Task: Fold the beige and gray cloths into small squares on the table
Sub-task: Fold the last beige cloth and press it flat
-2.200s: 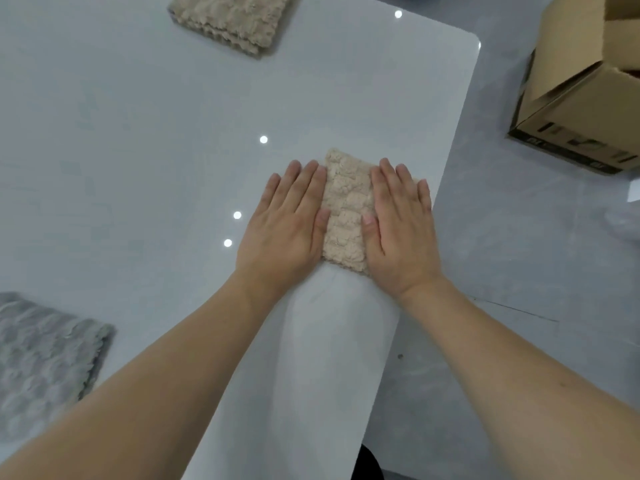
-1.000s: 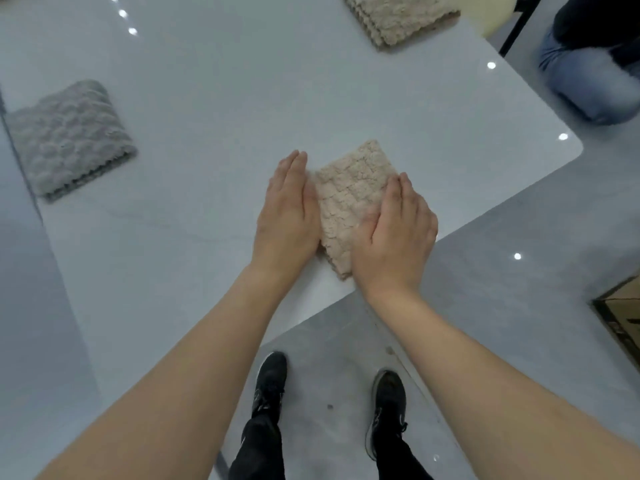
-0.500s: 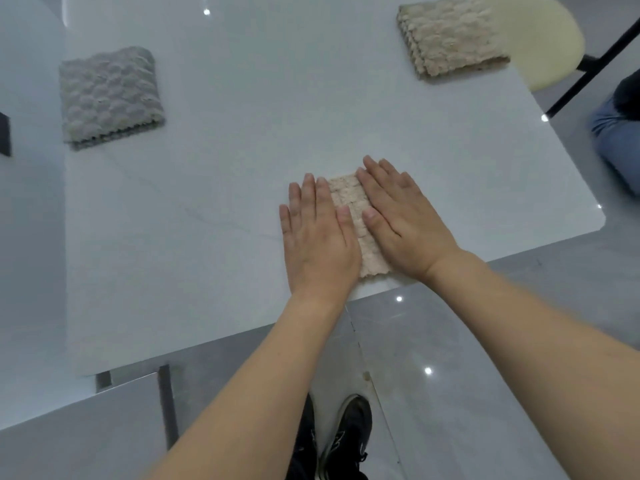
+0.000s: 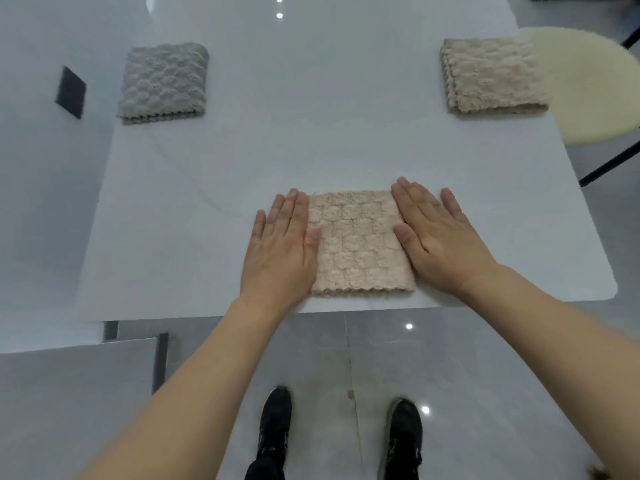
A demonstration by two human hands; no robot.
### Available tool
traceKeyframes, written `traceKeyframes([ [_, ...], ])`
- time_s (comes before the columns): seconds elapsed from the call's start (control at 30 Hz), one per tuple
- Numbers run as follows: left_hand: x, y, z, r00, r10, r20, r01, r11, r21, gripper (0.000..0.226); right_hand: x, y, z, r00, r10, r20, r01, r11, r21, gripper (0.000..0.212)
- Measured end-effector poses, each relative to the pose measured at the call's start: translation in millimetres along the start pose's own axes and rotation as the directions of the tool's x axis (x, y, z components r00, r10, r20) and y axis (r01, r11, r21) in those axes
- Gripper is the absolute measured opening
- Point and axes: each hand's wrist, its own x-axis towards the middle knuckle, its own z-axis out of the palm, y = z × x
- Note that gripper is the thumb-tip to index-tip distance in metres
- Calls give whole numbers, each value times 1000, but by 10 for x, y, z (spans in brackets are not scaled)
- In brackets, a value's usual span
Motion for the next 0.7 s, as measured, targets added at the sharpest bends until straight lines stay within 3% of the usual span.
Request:
traceKeyframes([
  [0.07, 1, 23, 11, 999, -38, -25, 36, 996, -84, 56, 123, 16, -101, 997, -76, 7, 74, 988, 137, 60],
  [0.13, -65, 83, 46, 979, -181, -94, 155, 959, -237, 54, 293, -51, -186, 980, -197, 19, 187, 954, 236, 55],
  [0.23, -215, 338, 101, 883, -440, -164, 324, 825, -463, 54, 529, -186, -297, 935, -354, 11, 336, 897, 288, 55],
  [0.37, -333, 817, 178, 809, -489, -326, 261, 796, -546, 54, 750, -250, -387, 875, -480, 58, 448, 850, 279, 55],
  [0.53, -279, 1387, 272, 546, -754, -365, 300, 583, -755, 55, 912, -229, -356, 778, -611, 146, 561, 780, 277, 56],
  [0.7, 20, 1661, 339, 321, -893, -316, 373, 426, -824, 56, 1085, -99, -324, 653, -719, 238, 670, 695, 261, 57],
])
